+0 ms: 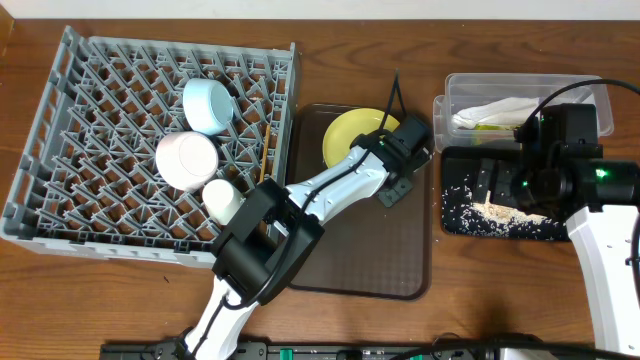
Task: Sort waste into correct bins and load items into the dishwasher
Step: 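Grip the yellow plate edge with the left gripper and lift it, then carry the yellow plate into the rack and stand it upright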
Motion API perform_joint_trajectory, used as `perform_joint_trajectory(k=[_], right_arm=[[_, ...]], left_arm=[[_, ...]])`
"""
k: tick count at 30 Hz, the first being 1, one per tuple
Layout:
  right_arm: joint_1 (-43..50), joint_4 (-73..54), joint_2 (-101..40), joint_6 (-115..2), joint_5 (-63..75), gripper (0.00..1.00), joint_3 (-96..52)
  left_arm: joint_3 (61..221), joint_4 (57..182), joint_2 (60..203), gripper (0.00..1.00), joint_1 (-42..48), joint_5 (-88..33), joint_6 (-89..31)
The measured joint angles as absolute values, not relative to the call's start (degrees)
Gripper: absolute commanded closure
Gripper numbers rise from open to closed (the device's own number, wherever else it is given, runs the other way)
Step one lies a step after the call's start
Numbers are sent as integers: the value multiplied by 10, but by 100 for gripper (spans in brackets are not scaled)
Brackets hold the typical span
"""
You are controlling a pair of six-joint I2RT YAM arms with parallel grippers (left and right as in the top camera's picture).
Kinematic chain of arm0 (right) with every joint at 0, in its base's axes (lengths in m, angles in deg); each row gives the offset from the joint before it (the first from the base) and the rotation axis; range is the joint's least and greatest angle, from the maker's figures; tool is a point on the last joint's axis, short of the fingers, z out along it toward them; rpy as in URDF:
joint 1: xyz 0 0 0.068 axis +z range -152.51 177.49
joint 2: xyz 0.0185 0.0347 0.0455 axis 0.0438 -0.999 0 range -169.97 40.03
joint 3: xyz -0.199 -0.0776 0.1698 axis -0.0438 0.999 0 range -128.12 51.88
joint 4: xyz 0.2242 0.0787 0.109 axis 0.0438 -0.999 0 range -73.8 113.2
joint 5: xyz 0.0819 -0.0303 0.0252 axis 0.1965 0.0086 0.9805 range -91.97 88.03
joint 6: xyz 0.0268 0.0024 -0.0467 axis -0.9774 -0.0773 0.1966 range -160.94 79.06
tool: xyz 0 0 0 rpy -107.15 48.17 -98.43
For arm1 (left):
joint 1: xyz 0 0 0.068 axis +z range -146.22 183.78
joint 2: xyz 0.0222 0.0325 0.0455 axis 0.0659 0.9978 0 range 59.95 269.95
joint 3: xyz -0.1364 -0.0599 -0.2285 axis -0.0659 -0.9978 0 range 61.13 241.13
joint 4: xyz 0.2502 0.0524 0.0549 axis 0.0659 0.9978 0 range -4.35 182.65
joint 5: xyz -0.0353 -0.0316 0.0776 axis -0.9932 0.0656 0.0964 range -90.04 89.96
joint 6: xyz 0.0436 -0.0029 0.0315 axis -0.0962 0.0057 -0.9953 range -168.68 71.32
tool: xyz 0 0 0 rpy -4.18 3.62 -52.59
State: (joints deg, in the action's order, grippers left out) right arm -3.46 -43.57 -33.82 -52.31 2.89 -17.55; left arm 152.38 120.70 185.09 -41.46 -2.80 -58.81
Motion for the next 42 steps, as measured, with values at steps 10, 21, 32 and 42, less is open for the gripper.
perform_joint_trajectory(k=[10,21,32,42], right_arm=[[-35,-437,-338,-523,29,3,-176],[-35,-437,-338,-523,29,3,-176],[-35,-437,-338,-523,29,3,-176],[-35,-437,-338,-523,29,3,-176]], left_arm=[[1524,1209,1847,92,-417,-26,-592],[1516,1228,1797,92,-417,-29,-590],[1516,1227,1642,92,-410,-33,-568],[1516,1209,1547,92,-275,-105,-501]])
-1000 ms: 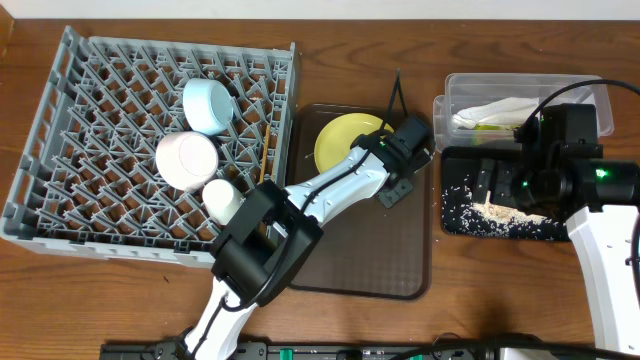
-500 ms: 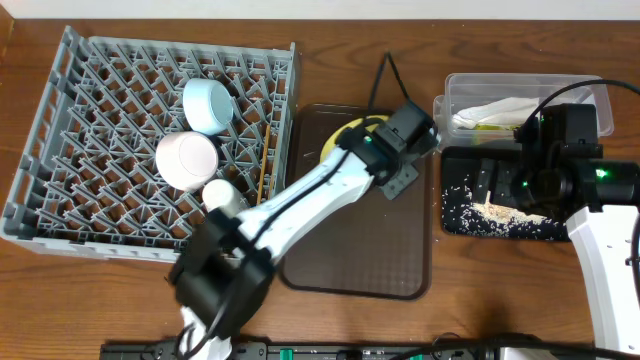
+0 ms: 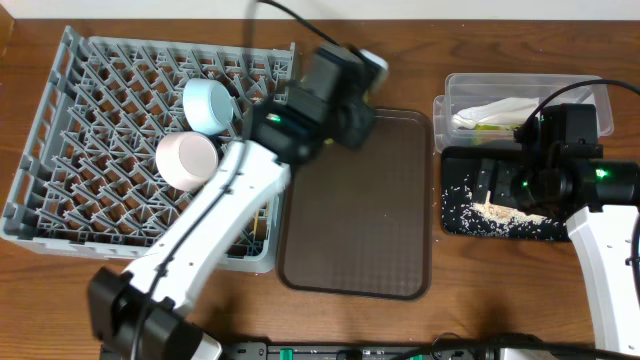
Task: Sort waste into correct bins and load items into the dishwasher
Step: 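Carry the yellow plate into the rack and stand it upright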
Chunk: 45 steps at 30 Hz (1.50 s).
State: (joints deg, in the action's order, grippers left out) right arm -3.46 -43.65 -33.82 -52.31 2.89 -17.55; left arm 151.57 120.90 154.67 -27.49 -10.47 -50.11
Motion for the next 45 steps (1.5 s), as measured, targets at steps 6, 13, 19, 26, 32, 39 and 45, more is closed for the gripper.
perform_joint_trajectory(k=[6,13,19,26,32,39,45], right_arm=[[-35,-435,-338,-523,29,3,-176],[-35,-435,-338,-523,29,3,-176],[-35,-435,-338,-523,29,3,-176],[-35,-435,-338,-523,29,2,-176],[-35,-435,-338,-523,29,2,-176],[-35,-436,-338,-523,29,2,-176],[-35,-437,-338,-523,29,3,-176]], left_arm=[[1516,1203,1535,92,-169,-219,-469],[1515,1203,1535,92,-84,-347,-452],[1515,1203,1535,92,-46,-404,-442],[1515,1203,1535,92,-39,-428,-440],[1515,1203,1535,92,-39,-434,-440],[1515,1208,1535,92,-39,-434,-435],[1515,1213,1545,92,-39,-434,-429]])
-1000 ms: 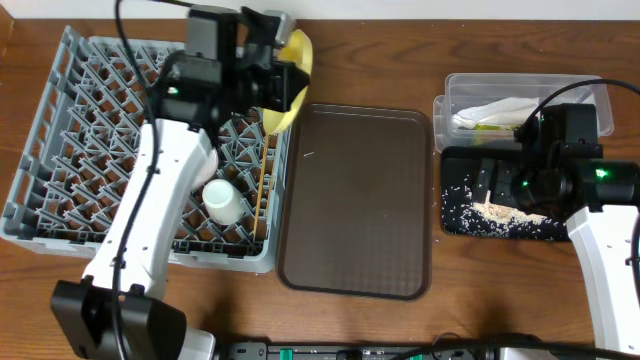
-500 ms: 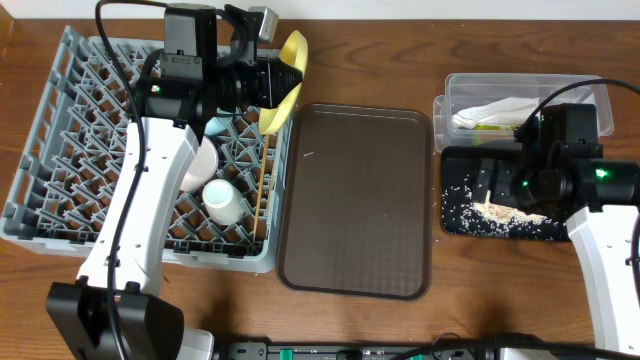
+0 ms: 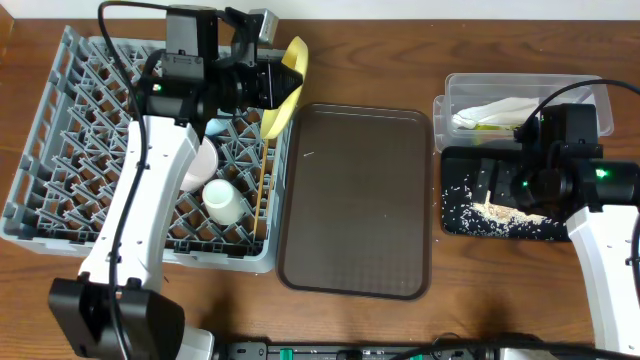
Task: Sort waste into correct bins and load items into the dishwasher
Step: 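Carry the yellow plate into the rack and stand it upright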
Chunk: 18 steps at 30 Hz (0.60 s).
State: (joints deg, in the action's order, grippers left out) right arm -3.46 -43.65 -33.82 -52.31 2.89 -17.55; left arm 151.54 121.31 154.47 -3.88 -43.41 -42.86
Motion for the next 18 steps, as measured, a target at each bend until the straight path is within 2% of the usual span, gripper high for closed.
perform_joint_trajectory(k=[12,13,14,15,16,18], right_arm=[[-35,-439,-338,-523,29,2,-176],[-35,-439,-338,-523,29,2,-176],[-35,-439,-338,-523,29,3,-176],[-35,-439,-338,-523,29,2,-176],[-35,-440,-338,-523,29,2,-176],[-35,-440,-338,-523,29,3,-176]], left_arm=[[1515,1219,1605,92,-38,-384,-427],[1515,1219,1608,87,-38,-378,-426],[1515,1219,1609,78,-38,-372,-427],[1515,1219,1609,73,-38,-364,-428],[1515,1219,1609,62,-38,-358,-426],[1515,1218,1609,51,-38,-344,-427]])
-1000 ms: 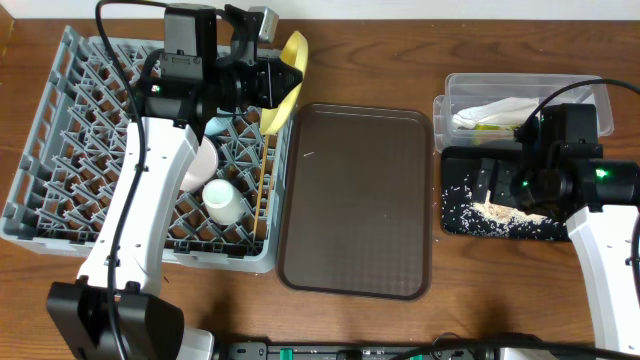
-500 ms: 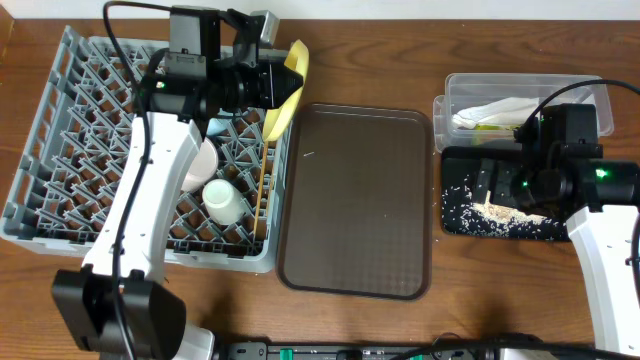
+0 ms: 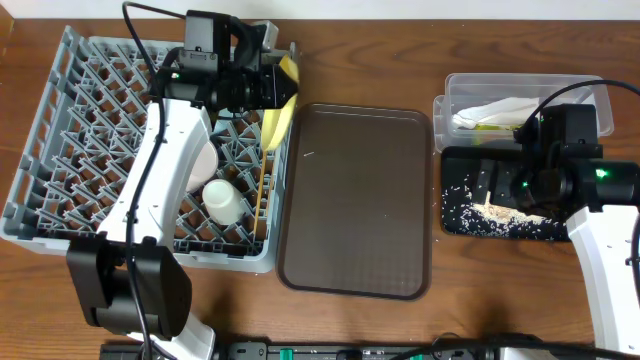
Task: Sort waste into correct bins and load items into the dishwasher
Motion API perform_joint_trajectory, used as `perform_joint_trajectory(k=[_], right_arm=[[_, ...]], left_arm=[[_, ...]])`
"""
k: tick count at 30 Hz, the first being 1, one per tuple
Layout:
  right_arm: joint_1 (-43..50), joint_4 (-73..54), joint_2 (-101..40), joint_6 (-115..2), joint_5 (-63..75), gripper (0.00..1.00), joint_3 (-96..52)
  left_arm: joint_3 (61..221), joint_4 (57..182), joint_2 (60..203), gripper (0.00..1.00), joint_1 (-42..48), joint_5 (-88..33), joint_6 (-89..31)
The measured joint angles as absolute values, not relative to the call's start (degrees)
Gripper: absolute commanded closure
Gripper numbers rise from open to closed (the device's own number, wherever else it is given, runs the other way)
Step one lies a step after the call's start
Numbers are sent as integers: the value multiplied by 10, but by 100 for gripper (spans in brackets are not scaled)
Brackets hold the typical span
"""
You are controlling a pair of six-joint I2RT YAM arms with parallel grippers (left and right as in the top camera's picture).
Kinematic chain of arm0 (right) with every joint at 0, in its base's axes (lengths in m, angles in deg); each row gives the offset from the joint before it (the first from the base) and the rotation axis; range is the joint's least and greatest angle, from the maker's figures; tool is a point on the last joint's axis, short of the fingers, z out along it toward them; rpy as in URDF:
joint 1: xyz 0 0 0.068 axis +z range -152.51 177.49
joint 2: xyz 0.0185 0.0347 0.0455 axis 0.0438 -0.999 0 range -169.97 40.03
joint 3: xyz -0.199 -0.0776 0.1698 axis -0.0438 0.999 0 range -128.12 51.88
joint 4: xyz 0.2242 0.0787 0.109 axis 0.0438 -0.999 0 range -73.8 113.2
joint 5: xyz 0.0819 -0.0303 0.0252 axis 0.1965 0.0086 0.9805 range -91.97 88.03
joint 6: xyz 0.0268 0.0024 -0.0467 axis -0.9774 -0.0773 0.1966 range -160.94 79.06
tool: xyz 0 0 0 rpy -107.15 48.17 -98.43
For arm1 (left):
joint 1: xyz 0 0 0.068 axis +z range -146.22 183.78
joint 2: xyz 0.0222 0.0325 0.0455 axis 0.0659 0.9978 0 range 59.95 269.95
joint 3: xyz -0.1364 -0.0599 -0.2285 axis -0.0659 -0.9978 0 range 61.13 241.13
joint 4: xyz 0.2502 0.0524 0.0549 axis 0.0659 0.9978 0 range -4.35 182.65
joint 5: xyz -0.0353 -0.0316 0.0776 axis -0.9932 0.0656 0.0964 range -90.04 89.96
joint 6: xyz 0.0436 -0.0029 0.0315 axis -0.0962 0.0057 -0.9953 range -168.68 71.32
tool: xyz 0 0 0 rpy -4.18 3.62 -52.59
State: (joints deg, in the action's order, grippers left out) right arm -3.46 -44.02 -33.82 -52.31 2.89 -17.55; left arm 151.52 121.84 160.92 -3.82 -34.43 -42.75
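Note:
My left gripper (image 3: 272,88) is shut on a yellow plate (image 3: 279,112), which stands on edge at the right rim of the grey dishwasher rack (image 3: 60,150). A pink cup (image 3: 205,160) and a white cup (image 3: 223,200) lie in the rack, partly under the left arm. A thin wooden stick (image 3: 263,185) lies along the rack's right side. My right gripper (image 3: 500,190) hovers over the black bin (image 3: 500,220) scattered with white crumbs; its jaws are hidden under the wrist.
An empty brown tray (image 3: 355,200) lies between the rack and the bins. A clear bin (image 3: 520,100) holding white and green waste stands at the back right, behind the black bin.
The left gripper has shifted slightly right and down with the yellow plate, which now sits lower and more upright at the rack's right edge. The right arm has not moved.
The left gripper was at the yellow plate on the brown tray. Then the tray was bare and the gripper was at the rack's back right corner. After that the plate was held tilted over the rack's back right, and now stands on edge there.

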Motion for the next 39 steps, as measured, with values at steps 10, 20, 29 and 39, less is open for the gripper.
perform_joint_trajectory(k=[10,20,29,39], right_arm=[[-35,-435,-338,-524,29,1,-176],[-32,-266,-338,-525,38,1,-176],[-16,-255,-363,-525,40,1,-179],[-16,-345,-304,-525,27,1,-172]], left_arm=[[1515,1219,1605,23,-38,-270,-433],[1516,1392,1509,15,-38,-142,-433],[1516,1583,1506,14,-38,-56,-406],[1466,1593,1449,14,-38,-43,-397]])
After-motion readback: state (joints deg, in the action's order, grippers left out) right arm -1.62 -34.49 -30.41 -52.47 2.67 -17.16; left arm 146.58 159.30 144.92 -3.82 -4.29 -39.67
